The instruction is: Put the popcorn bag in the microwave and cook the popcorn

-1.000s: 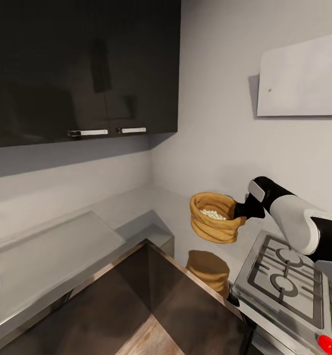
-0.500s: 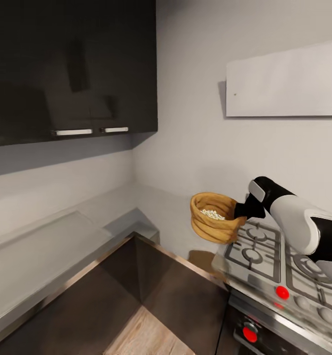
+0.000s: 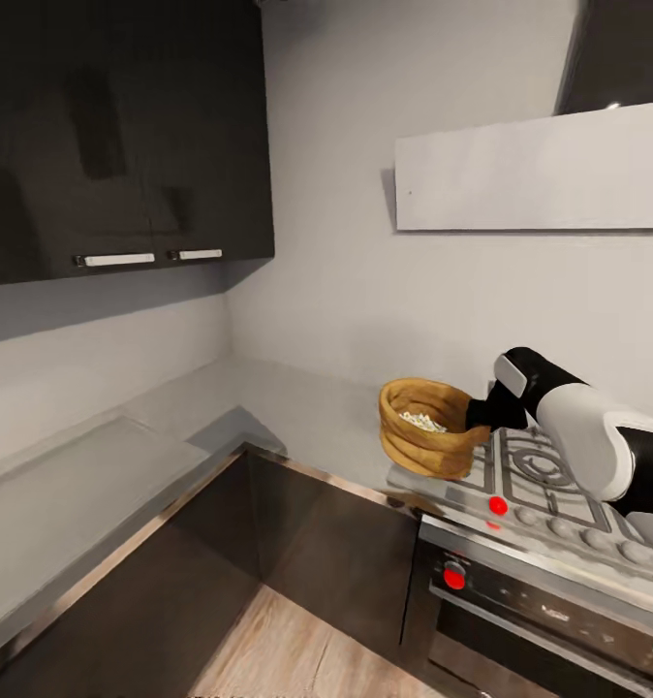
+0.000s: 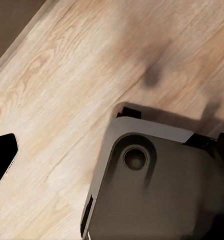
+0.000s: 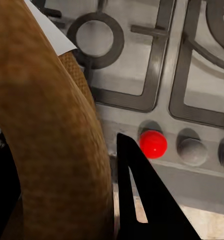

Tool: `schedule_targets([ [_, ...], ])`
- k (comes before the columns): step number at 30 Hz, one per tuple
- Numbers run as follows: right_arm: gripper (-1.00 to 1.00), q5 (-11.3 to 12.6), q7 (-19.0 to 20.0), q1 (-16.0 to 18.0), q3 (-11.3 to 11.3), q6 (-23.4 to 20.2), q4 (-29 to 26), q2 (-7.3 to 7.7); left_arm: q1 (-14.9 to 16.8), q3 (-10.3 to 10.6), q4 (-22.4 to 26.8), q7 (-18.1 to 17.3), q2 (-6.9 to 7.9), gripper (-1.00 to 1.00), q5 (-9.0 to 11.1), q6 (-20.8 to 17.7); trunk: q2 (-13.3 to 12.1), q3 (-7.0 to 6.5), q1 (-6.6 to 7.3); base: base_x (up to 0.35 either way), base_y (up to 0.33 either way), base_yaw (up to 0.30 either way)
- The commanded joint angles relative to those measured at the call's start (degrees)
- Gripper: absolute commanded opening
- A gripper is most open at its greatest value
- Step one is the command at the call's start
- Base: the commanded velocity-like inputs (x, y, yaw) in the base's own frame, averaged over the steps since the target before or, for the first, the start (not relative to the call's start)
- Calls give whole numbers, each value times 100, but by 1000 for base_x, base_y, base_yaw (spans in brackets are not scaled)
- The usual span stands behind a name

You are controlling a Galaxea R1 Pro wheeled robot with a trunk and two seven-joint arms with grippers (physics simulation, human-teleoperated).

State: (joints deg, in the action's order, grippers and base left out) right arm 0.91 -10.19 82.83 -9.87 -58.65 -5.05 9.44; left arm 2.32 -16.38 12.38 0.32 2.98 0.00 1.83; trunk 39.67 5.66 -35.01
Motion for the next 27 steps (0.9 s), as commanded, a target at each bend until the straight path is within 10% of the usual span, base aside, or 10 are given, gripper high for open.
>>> schedule_targets([
  [1, -100, 15, -53, 5, -51, -15, -5, -3, 5, -6, -7, 3, 1, 100, 0, 19, 10, 10, 1, -260, 204, -298],
  [8, -100, 16, -53, 2, -59, -15, -5, 3, 5, -6, -7, 3, 1, 100, 0, 21, 10, 10, 1, -260, 204, -298],
  [14, -100, 15, -53, 3, -735, -16, -5, 54, 5, -11, -7, 3, 1, 100, 0, 27, 10, 10, 1, -260, 204, -298],
  [27, -100, 14, -62, 3, -771, -18, 0, 75, 5, -6, -7, 3, 1, 100, 0, 19, 10, 10, 1, -261, 204, -298],
])
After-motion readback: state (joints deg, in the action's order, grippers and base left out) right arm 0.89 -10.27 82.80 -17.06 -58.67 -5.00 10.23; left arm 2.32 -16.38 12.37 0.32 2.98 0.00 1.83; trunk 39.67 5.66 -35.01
